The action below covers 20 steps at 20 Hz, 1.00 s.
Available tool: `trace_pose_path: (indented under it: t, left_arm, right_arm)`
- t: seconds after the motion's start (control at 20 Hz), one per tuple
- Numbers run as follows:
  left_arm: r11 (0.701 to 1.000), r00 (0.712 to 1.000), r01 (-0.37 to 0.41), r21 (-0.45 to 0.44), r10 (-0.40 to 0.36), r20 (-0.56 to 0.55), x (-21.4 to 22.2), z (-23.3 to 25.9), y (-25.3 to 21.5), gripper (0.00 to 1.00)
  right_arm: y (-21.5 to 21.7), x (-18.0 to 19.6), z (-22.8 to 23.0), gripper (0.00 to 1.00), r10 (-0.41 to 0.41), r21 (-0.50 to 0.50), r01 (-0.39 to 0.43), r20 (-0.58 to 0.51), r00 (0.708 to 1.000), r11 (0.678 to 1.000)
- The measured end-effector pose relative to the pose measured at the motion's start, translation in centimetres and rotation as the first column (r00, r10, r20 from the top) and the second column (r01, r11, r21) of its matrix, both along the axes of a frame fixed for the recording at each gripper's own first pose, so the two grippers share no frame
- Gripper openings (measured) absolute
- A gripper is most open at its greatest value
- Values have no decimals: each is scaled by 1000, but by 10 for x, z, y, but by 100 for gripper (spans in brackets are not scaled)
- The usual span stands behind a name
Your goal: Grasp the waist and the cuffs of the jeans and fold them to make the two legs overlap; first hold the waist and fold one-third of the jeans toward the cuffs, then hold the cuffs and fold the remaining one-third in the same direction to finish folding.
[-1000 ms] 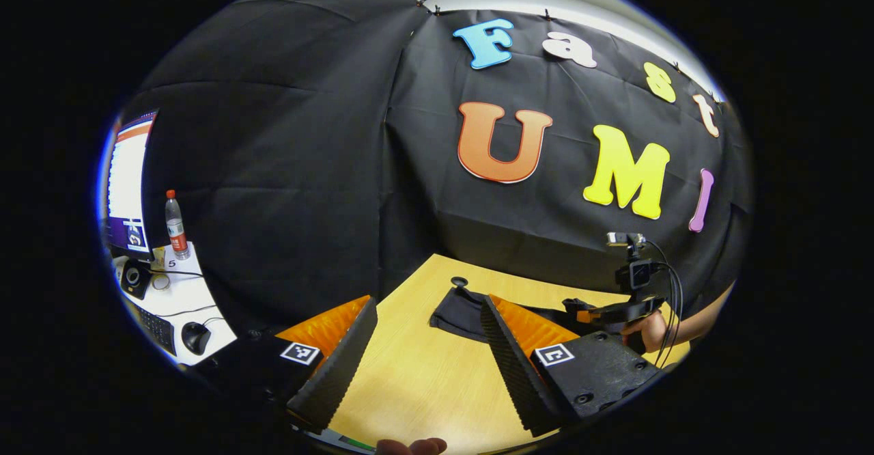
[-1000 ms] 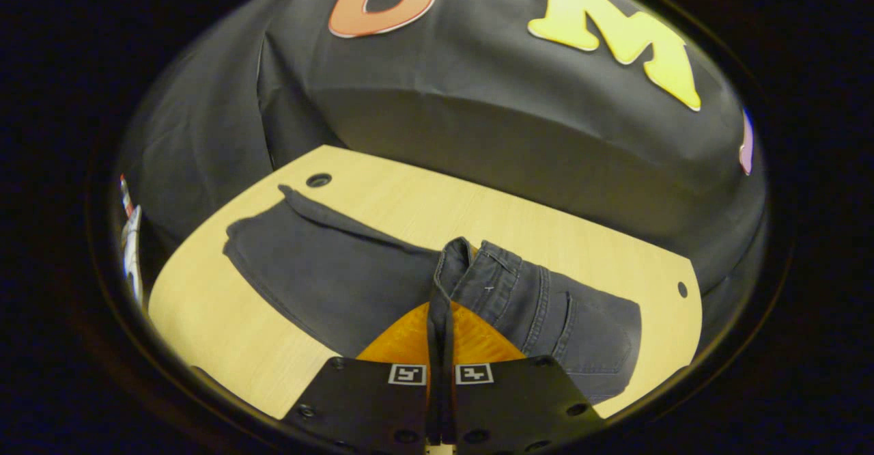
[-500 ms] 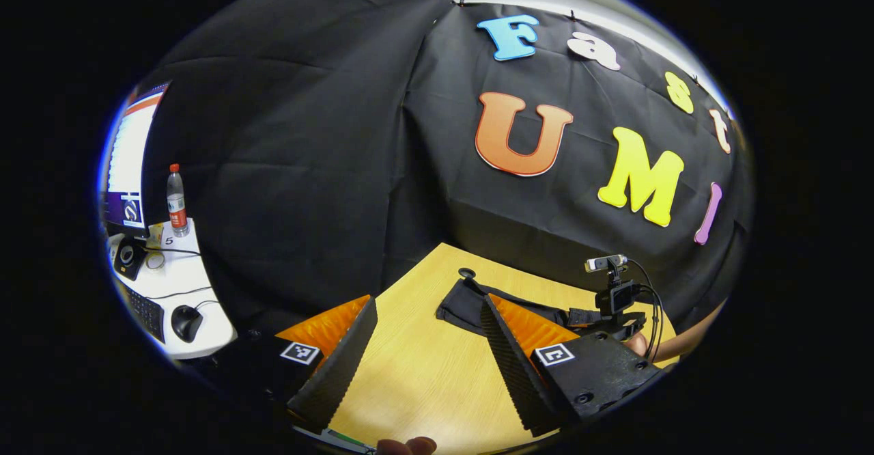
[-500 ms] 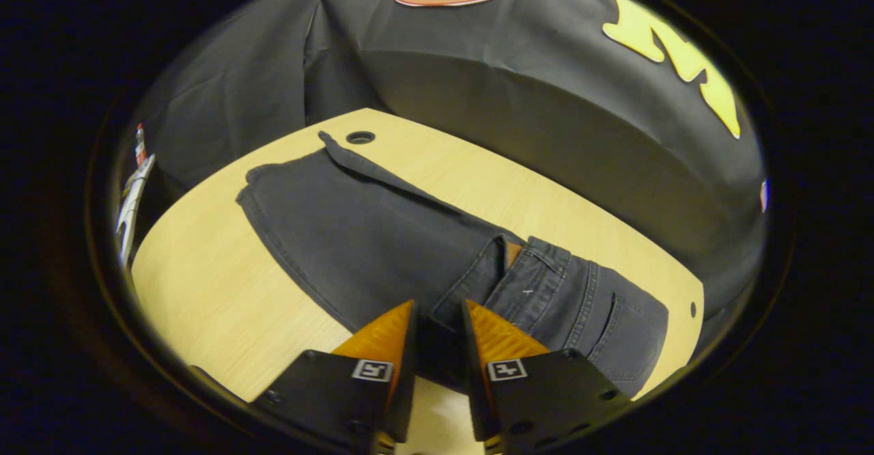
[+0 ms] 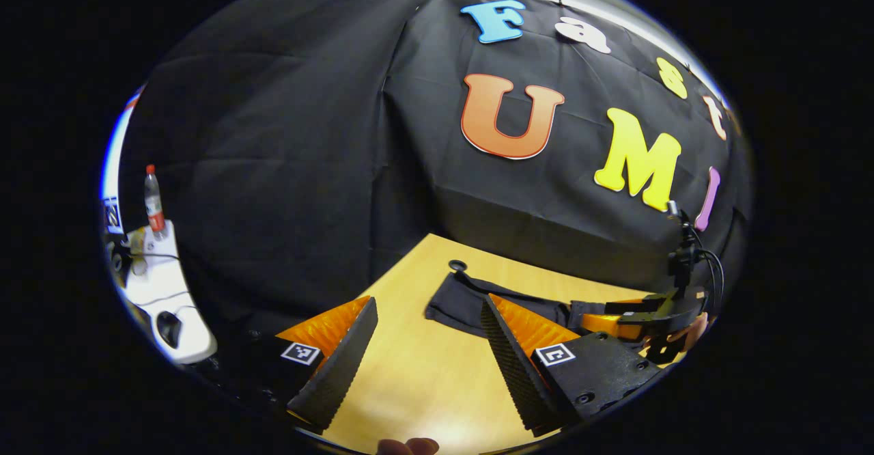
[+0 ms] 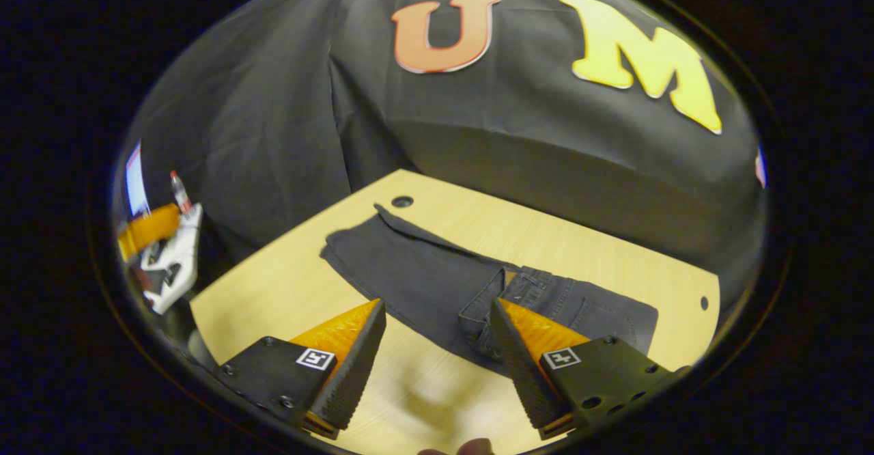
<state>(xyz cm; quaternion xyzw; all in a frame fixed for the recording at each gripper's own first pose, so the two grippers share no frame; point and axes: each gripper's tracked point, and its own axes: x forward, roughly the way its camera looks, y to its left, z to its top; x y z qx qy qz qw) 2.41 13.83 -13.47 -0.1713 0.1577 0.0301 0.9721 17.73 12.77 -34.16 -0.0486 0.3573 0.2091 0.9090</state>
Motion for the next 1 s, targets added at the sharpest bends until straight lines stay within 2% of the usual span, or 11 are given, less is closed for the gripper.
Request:
trace_pose_path:
  t: [0.25,0.4,0.5,0.65,0.75,0.8,0.85,0.9,0.95,1.0]
  left_arm:
    - [979,1000,13,-205,-7,29,55,-24,-18,99]
    - [938,1000,-5,-346,5,-2,86,-52,-25,98]
    - [892,998,-54,-448,27,-65,108,-78,-31,98]
    - [819,989,-123,-560,55,-138,130,-117,-30,99]
    - [755,980,-178,-631,78,-183,139,-129,-26,98]
    - [718,973,-211,-664,93,-210,142,-135,-24,98]
    - [681,966,-244,-691,107,-236,148,-142,-21,98]
    - [651,958,-273,-709,116,-262,152,-151,-21,98]
    - [629,948,-301,-716,117,-295,154,-161,-23,98]
    - [616,936,-328,-717,108,-335,153,-168,-26,98]
  right_arm:
    - [-82,-28,83,99,-109,24,107,82,991,994]
    - [-130,-41,112,94,-174,1,175,117,978,984]
    - [-160,-48,123,96,-219,-19,223,120,968,975]
    - [-208,-57,141,94,-300,-46,308,131,945,950]
    - [-228,-62,148,96,-352,-45,360,134,926,932]
    - [-236,-65,147,94,-371,-49,380,132,919,924]
    - [-241,-68,145,96,-388,-52,396,124,913,917]
    - [-244,-72,143,94,-398,-53,406,112,910,912]
    - [-247,-76,140,96,-408,-57,415,101,907,908]
    - [-249,-76,138,94,-412,-60,418,93,906,906]
